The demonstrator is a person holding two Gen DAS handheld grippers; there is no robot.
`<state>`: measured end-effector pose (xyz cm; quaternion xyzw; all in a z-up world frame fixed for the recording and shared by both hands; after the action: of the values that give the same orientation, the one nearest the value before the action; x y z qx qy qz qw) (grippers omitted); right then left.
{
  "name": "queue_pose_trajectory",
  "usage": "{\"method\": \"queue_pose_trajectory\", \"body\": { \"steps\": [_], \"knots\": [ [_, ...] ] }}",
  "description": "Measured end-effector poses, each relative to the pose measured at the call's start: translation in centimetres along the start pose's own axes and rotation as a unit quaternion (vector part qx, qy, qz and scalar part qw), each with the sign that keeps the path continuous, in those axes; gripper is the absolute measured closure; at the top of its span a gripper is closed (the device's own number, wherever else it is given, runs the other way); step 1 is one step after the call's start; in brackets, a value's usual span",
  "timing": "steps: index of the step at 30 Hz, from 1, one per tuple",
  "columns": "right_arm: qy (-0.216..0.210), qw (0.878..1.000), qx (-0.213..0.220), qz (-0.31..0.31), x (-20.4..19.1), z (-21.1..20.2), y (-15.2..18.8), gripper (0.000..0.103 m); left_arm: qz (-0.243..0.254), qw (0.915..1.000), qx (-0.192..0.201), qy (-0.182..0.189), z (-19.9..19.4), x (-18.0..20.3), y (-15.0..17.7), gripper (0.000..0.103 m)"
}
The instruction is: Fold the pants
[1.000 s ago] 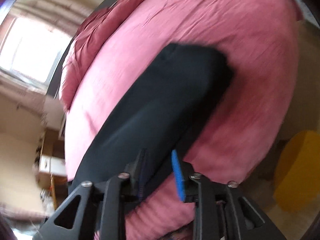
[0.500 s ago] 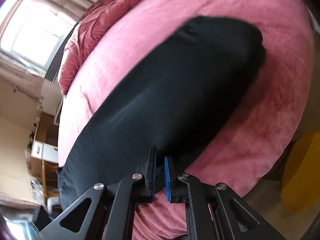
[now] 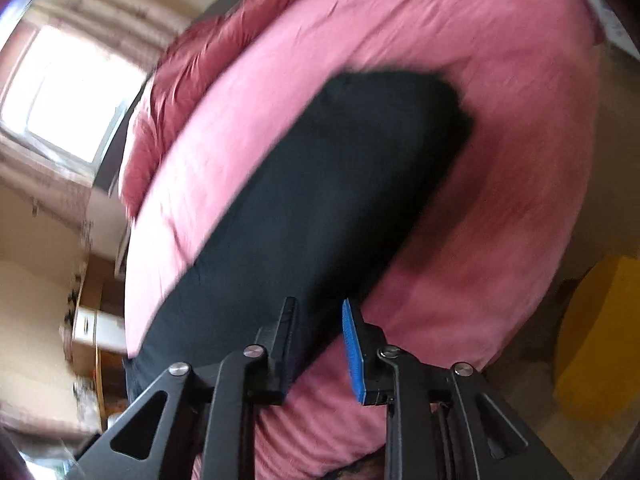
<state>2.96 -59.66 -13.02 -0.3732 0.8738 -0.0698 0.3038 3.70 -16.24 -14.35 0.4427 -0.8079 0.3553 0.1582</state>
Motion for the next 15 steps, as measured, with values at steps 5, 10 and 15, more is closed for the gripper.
{"method": "queue_pose_trajectory", "body": {
  "steps": [5,10,15],
  "knots": [
    [0.056,0.996,0.047,0.042,2.5,-0.2,-5.0,0.073,-0.034,0.9981,0.041,-0.029,-2.2,-1.8,-0.8,0.084],
    [0.104,0.991,0.054,0.069,4.2,2.0,-8.0,0.085,-0.061,0.9944,0.057,-0.065,-3.6,-3.7,-0.5,0.083],
    [0.153,0.986,0.055,0.045,3.0,3.2,-8.3,0.095,-0.113,0.9844,0.067,-0.117,-5.2,-6.8,0.2,0.083]
  ]
}}
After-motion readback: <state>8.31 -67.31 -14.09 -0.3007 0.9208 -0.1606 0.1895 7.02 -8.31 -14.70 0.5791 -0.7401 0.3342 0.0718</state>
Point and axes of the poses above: each gripper's, at about its wrist camera, not at the fingertips, and z roughly the way its jaws point, x to its right, y to its underside, the point moved 6 cm from there along z, roughly the way its jaws point, and after that the axes turned 8 degrees about y, right-handed, at the moved point
